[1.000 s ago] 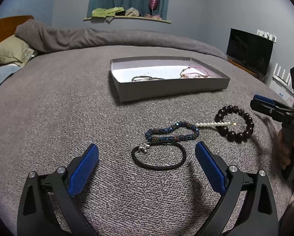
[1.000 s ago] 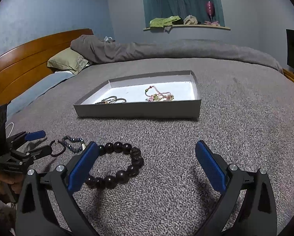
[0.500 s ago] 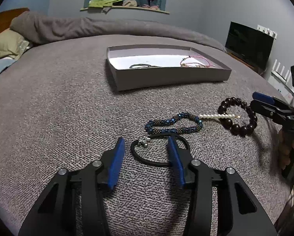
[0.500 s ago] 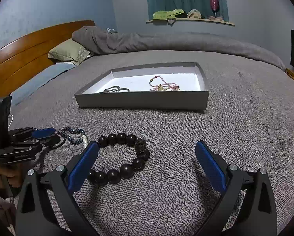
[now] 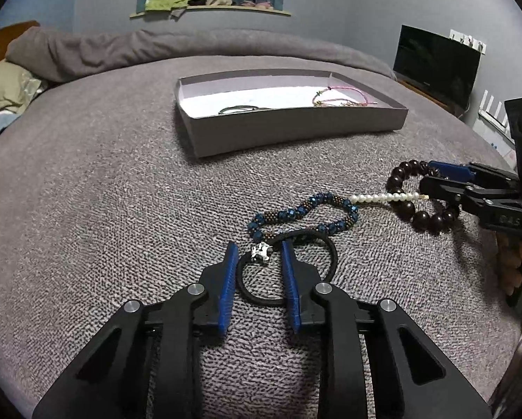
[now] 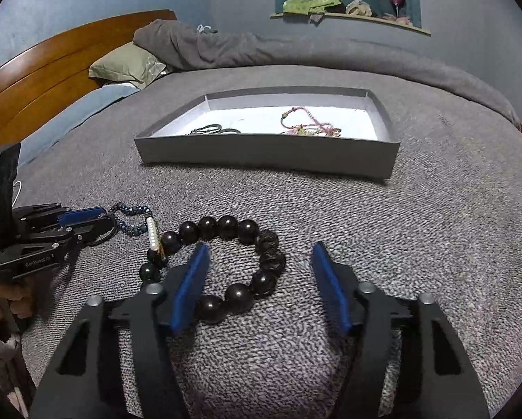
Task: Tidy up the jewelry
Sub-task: 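Grasp the black hair tie with left while right grasps the dark wooden bead bracelet, then carry the hair tie with left while right carries the wooden bead bracelet to the tray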
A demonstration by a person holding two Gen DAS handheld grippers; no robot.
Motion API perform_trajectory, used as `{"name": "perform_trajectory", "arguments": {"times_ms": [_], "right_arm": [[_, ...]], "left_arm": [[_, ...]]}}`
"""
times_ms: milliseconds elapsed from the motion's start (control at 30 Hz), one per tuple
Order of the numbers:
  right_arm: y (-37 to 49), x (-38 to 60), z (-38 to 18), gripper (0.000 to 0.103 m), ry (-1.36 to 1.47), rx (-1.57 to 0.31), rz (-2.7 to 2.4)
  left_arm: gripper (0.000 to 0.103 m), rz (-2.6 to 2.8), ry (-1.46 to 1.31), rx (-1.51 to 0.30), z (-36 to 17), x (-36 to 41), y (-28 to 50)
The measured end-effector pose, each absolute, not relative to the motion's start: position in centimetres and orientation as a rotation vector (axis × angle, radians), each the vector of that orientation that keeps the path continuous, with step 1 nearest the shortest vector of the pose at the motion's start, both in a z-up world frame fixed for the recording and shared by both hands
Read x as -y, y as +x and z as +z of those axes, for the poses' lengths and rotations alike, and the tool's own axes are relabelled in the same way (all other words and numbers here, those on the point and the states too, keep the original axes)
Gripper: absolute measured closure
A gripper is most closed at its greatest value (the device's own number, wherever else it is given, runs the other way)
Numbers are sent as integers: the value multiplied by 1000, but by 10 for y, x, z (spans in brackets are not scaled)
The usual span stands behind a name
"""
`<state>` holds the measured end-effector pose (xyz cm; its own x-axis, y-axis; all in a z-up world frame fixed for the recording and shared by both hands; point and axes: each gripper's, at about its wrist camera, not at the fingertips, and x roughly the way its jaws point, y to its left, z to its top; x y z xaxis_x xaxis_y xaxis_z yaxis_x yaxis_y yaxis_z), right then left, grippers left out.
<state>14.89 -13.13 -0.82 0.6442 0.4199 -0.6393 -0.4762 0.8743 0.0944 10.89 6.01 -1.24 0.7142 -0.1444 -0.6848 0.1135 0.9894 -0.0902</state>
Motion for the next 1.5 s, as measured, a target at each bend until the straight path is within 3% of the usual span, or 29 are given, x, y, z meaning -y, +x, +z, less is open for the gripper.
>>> {"name": "perform_trajectory", "arguments": {"times_ms": [233,300,767,1500], "right_arm": [[146,131,-11,73,-60,-719,549],[145,133,-10,84,-49,-716,545],[143,138,-7,85,-31,-704,547],[137,144,50,88,-48,-550,535]], "left_arm": [[88,-170,-61,-764,-12,-62,101],[89,-171,-59,-764,-12,-62,98],[90,-185,-22,-771,-9,-58,100],[90,-252,-12,-635,50,-40,95]]}}
